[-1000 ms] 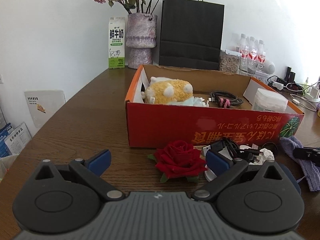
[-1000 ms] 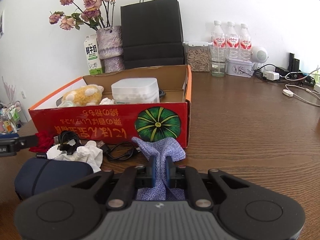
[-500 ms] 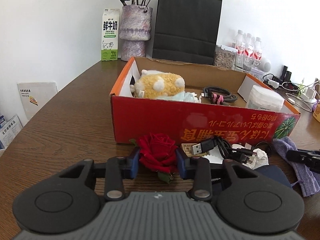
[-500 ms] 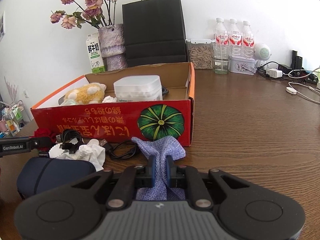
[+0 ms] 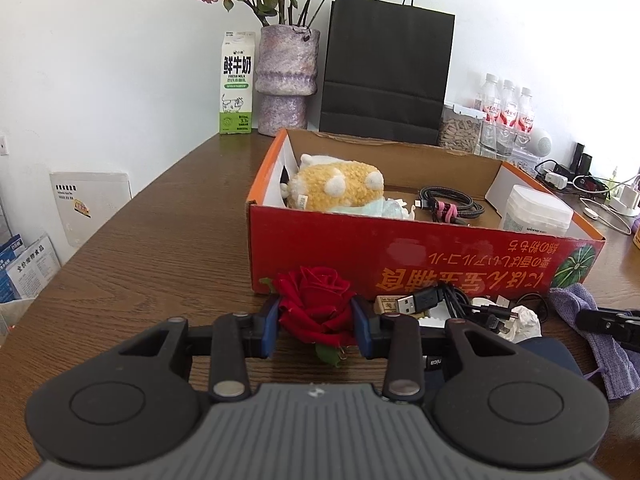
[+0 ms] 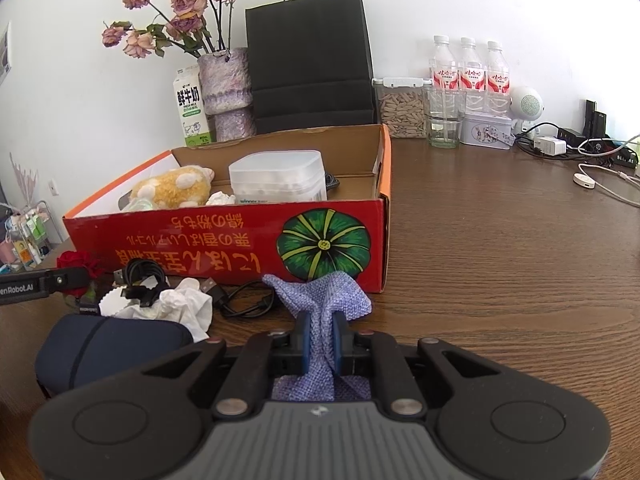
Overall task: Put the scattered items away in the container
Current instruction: 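Grasp the purple cloth with the right gripper while the left grasps the red rose, then carry the rose and cloth into the box and open both grippers, then withdraw both grippers toward the navy pouch and tissues on the table, then grasp the navy pouch with the right gripper while the left grasps the crumpled white tissue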
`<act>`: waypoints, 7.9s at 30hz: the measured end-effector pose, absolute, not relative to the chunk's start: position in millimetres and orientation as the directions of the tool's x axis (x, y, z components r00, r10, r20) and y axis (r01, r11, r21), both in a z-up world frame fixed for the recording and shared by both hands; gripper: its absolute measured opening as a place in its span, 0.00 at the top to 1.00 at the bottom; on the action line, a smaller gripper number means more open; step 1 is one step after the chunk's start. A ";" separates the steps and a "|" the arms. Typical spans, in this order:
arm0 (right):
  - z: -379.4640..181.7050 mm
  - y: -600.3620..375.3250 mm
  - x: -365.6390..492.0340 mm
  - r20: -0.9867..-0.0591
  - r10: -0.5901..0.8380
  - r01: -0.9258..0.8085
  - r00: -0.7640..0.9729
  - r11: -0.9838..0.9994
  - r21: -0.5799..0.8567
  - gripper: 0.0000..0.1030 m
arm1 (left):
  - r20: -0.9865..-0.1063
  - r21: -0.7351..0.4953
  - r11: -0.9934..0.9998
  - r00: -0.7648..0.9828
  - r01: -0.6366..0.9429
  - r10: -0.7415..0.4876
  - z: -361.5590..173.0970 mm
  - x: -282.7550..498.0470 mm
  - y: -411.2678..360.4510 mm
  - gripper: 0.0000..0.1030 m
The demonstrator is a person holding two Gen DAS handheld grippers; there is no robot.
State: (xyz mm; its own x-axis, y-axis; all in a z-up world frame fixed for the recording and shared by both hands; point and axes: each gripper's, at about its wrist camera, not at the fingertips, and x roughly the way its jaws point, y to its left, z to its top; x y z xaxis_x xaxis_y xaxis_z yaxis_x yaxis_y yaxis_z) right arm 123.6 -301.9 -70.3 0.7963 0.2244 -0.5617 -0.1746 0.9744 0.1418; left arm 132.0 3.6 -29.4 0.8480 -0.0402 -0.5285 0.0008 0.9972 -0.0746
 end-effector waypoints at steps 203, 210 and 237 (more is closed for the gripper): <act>-38.7 -181.4 101.4 -0.749 0.457 -0.639 0.480 0.767 0.058 0.26 | -0.471 -0.074 0.988 0.878 -0.134 0.084 -21.9 21.7 82.1 0.00; -35.2 -176.5 80.2 -0.759 0.444 -0.658 0.476 0.753 0.028 0.27 | -0.480 -0.090 0.989 0.875 -0.117 0.060 -25.9 22.9 78.9 0.00; -23.5 -284.9 92.5 -0.587 0.383 -0.332 0.713 0.922 0.199 0.42 | -0.513 -0.069 0.996 0.855 0.052 -0.080 -25.3 57.9 12.7 0.00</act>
State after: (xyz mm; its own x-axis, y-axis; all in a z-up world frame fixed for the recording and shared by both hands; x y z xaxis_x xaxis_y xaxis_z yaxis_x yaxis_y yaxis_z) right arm 92.5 -284.9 -23.5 0.7132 0.3834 -0.5868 -0.3319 0.9221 0.1992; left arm 57.9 12.7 -25.3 0.8546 -0.0801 -0.5130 0.0521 0.9963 -0.0688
